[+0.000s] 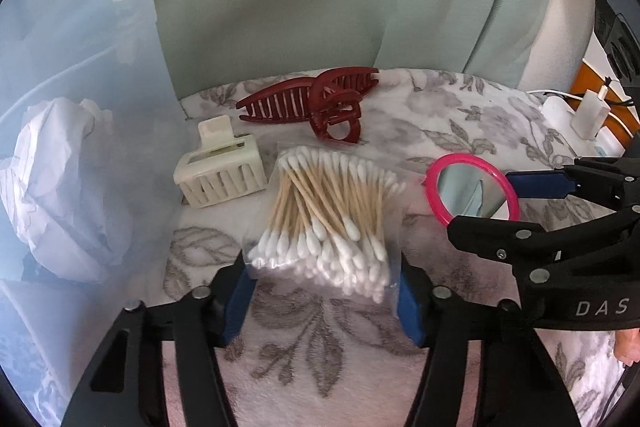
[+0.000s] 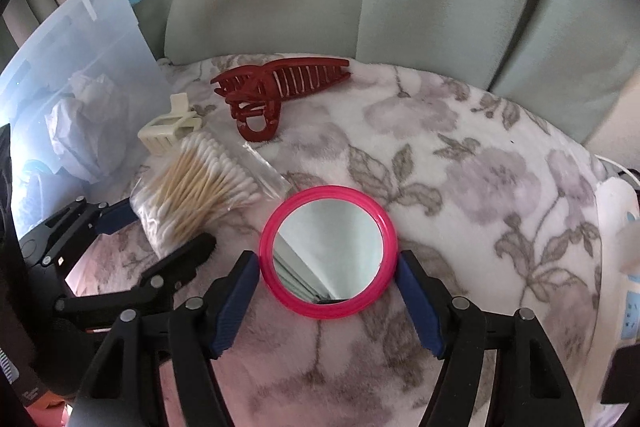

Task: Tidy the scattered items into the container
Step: 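Grasp the cotton swab bag with the left gripper while the right grasps the pink mirror, then lift and carry the swab bag and pink mirror over the clear box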

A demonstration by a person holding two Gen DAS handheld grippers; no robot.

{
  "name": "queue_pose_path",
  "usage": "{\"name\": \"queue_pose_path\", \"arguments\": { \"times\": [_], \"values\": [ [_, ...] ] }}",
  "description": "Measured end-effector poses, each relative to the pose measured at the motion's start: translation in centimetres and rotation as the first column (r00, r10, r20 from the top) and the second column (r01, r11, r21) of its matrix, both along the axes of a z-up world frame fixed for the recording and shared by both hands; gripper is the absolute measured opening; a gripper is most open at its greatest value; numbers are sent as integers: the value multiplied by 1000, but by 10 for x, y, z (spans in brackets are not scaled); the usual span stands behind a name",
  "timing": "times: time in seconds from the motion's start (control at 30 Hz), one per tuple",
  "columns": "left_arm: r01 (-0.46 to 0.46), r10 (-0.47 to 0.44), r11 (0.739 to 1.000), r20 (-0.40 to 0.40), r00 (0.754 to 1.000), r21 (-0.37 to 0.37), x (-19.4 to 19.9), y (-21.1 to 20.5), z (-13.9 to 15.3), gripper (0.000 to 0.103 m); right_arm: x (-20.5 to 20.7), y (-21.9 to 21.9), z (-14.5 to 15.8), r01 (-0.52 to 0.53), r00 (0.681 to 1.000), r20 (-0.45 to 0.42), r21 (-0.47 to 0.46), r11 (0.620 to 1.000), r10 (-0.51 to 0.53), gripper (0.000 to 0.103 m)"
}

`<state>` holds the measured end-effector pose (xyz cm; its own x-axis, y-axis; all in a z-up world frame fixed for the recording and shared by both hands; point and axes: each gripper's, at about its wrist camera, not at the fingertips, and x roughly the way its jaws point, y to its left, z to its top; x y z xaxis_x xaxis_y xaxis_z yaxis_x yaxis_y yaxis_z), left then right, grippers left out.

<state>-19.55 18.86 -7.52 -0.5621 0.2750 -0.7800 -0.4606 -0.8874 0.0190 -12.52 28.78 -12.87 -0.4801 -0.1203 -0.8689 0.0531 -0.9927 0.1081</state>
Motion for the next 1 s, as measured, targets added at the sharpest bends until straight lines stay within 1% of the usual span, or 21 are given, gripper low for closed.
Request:
{"name": "queue_pose_path", "arguments": {
  "times": [0.1,0.23,0.37,0.57,0.73,0.87,0.9,0.97,1.0],
  "values": [
    [-9,8,1000,8,1000,12,2,-1,2,50,8,6,-1,23,1000,0,-11,1000,-23,73],
    [-24,24,999,21,999,26,5,-3,4,45,19,11,-1,60,998,-2,-41,997,-60,73],
    [-26,25,999,33,999,30,18,-4,9,43,33,17,0,105,994,5,-79,991,-105,73],
    [-24,22,999,51,998,35,40,-6,18,43,63,22,3,170,986,25,-132,977,-168,73],
    [-21,19,998,40,999,62,66,-16,41,43,87,17,11,201,980,37,-182,963,-197,72],
    [-21,21,996,7,1000,82,87,-26,66,43,107,13,33,209,977,3,-192,959,-212,72],
    [-22,22,996,-1,1000,90,91,-28,72,43,112,13,39,211,976,-6,-195,958,-216,66],
    [-22,24,994,-24,999,108,102,-33,88,43,122,11,50,215,974,-23,-200,956,-224,44],
    [-20,24,993,-38,999,114,108,-34,95,43,127,10,55,217,973,-31,-203,955,-227,44]
  ]
}}
